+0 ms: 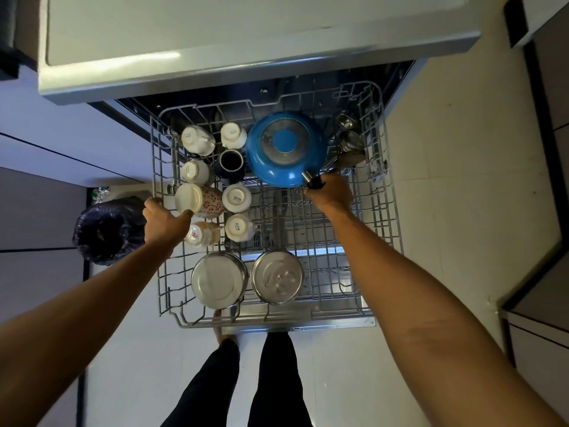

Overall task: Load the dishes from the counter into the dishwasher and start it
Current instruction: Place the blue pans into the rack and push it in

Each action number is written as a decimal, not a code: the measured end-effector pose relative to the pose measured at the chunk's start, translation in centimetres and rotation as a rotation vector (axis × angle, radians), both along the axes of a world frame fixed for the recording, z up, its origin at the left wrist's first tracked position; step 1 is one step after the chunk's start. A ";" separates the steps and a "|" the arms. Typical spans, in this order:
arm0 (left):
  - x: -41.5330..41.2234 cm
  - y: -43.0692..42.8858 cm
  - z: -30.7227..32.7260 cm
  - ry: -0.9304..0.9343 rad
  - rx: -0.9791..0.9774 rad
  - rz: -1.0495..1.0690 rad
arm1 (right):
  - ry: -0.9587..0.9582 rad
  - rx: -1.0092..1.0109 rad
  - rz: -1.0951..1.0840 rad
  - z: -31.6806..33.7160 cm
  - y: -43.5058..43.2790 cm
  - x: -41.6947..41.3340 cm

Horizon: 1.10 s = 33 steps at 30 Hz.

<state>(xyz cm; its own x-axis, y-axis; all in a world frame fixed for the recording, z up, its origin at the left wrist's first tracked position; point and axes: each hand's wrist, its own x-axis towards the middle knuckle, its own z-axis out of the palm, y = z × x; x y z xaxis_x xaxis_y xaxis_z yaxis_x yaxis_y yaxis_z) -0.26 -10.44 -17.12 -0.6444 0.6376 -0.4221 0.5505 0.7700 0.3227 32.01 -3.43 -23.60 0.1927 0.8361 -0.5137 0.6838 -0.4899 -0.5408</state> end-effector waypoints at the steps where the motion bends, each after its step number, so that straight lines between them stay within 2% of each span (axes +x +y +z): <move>1: -0.1 0.0 0.0 -0.013 -0.003 0.000 | 0.020 0.008 -0.028 0.3 0.0 0.0; 6: -1.3 0.0 0.5 -0.161 -0.007 -0.018 | 0.100 0.092 -0.255 3.0 -1.5 -0.7; 10: -2.0 -0.5 1.6 -0.327 0.032 -0.049 | 0.133 0.085 -0.358 4.7 -3.6 -2.9; 14: -4.6 -2.6 3.0 -0.385 0.047 -0.139 | 0.049 0.073 -0.295 6.9 -6.0 -7.6; 18: -8.5 -5.3 4.6 -0.436 0.121 -0.268 | 0.076 0.130 -0.236 9.1 -7.6 -14.7; 21: -14.2 -7.3 6.1 -0.419 0.180 -0.384 | 0.095 0.187 -0.201 11.2 -8.2 -21.2; 26: -29.3 -9.7 10.0 -0.297 0.376 -0.487 | 0.115 0.254 -0.102 16.1 -9.1 -36.2; 33: -52.1 -14.3 18.9 -0.027 0.633 -0.322 | 0.224 0.326 0.251 22.3 -9.2 -60.7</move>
